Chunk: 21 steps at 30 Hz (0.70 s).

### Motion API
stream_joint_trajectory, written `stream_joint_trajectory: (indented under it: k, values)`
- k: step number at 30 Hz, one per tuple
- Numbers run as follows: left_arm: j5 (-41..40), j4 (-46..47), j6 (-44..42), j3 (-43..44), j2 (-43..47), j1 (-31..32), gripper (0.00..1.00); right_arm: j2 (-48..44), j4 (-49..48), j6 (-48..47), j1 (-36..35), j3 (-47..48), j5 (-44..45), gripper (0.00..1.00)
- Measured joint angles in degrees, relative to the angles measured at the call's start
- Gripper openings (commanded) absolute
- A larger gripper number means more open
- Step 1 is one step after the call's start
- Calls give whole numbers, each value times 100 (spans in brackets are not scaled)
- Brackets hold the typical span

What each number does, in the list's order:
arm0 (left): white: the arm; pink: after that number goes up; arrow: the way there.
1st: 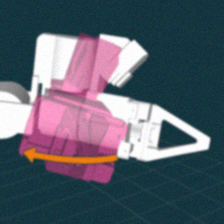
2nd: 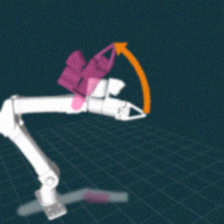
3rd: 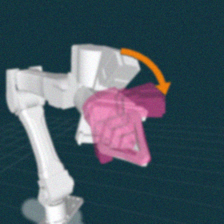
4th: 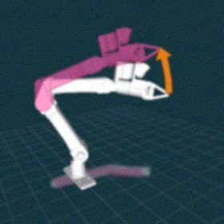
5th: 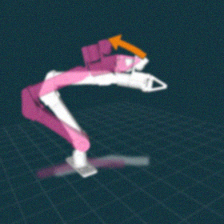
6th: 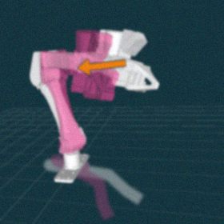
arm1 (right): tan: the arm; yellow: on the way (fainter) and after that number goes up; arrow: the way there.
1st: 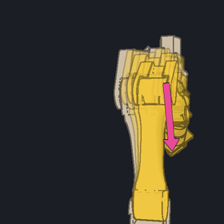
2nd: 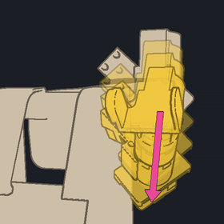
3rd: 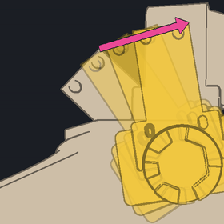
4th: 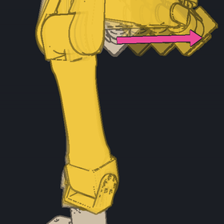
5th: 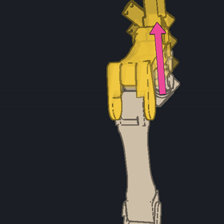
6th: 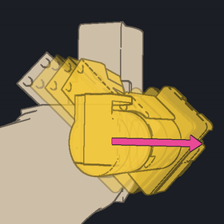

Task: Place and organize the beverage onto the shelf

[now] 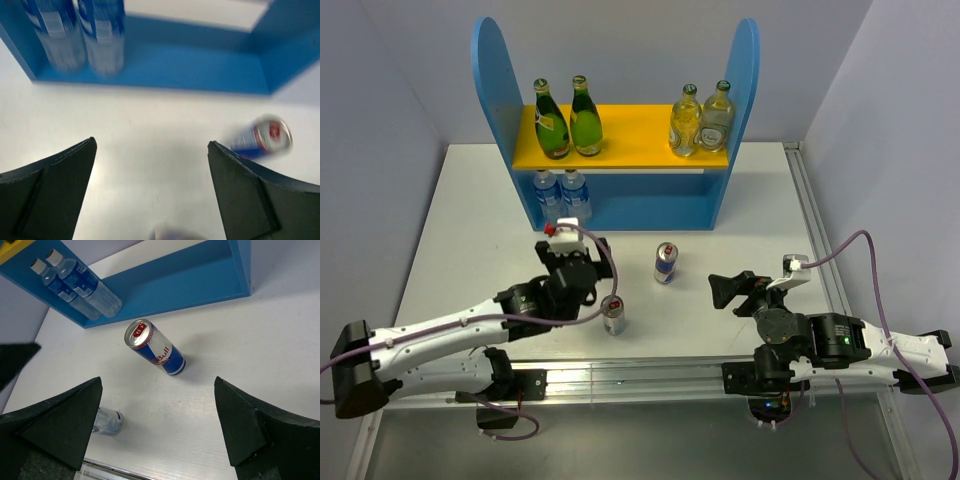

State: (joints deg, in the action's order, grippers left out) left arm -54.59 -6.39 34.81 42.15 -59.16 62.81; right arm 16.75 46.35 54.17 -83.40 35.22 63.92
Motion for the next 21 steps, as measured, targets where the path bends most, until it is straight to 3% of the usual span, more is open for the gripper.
stream_joint_trajectory:
  k: [6,12,21]
  values:
    - [-396,-2498,2208,146,184,1746,99,15,0,2,0,2,9,100]
    - [-664,-3812,4153,107,-289,3283,99,68,0,20,0,2,11,100]
    - [-1023,-4232,5543,105,-1722,3779,99,85,4,31,0,2,13,100]
